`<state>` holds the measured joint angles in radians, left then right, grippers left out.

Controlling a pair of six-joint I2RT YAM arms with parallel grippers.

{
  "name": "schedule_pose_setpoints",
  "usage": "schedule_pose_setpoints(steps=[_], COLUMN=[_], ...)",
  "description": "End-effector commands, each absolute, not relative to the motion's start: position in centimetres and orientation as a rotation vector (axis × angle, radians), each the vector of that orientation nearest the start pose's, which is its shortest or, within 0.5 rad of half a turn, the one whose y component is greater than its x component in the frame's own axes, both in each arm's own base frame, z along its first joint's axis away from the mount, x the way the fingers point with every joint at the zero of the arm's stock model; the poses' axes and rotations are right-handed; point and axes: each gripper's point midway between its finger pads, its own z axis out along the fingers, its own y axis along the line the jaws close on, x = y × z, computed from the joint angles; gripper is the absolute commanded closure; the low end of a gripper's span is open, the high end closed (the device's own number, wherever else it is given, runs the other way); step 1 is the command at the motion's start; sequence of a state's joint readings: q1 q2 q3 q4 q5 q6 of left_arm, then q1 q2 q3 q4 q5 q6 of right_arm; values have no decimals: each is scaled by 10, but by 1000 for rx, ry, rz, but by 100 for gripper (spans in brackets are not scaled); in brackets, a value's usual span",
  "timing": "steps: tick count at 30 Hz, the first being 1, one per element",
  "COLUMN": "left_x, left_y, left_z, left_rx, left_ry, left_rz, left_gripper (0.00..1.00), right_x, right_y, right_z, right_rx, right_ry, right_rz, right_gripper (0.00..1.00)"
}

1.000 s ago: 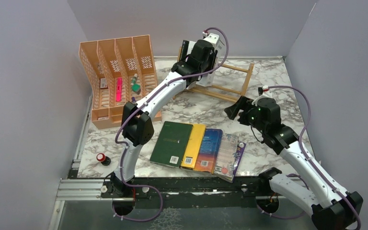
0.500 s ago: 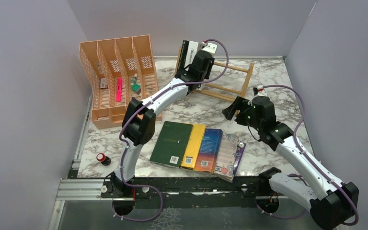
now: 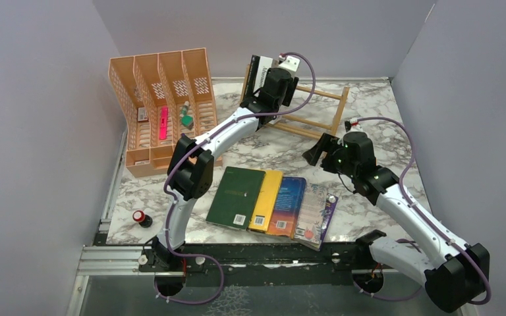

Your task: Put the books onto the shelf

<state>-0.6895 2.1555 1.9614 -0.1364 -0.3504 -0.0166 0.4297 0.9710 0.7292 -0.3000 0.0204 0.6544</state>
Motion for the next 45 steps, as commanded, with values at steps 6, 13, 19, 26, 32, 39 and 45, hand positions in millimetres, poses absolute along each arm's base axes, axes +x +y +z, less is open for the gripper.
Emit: schedule_pose_setpoints(steps=[6,13,19,26,32,39,45], left_x=[522,510,494,431,364,309,272], left_y=[-347,-332,-311,-295,-258,-217,-202], left_z=[294,333,355,328,270,203,152], left_rx=[322,260,203,212,167,76,-2], left_ry=[1735,1702,1715,1856,2008,2167,2247], left_rz=[-162,-170,-150,-321,-402,-387,-451], left_gripper=[43,47,40,23,2,1,1], right_x=[284,285,286,283,278,274,271], right_y=[161,163,165,176,191,207,219], right_z=[178,178,179,183,182,177,174], right_rx=[245,241,235,182,50,-21,-36], right_ry=[2144,2148,2151,2171,2196,2244,2271], right_rz=[671,683,692,749,813,900,939], right_gripper=[20,20,20,20,20,21,31])
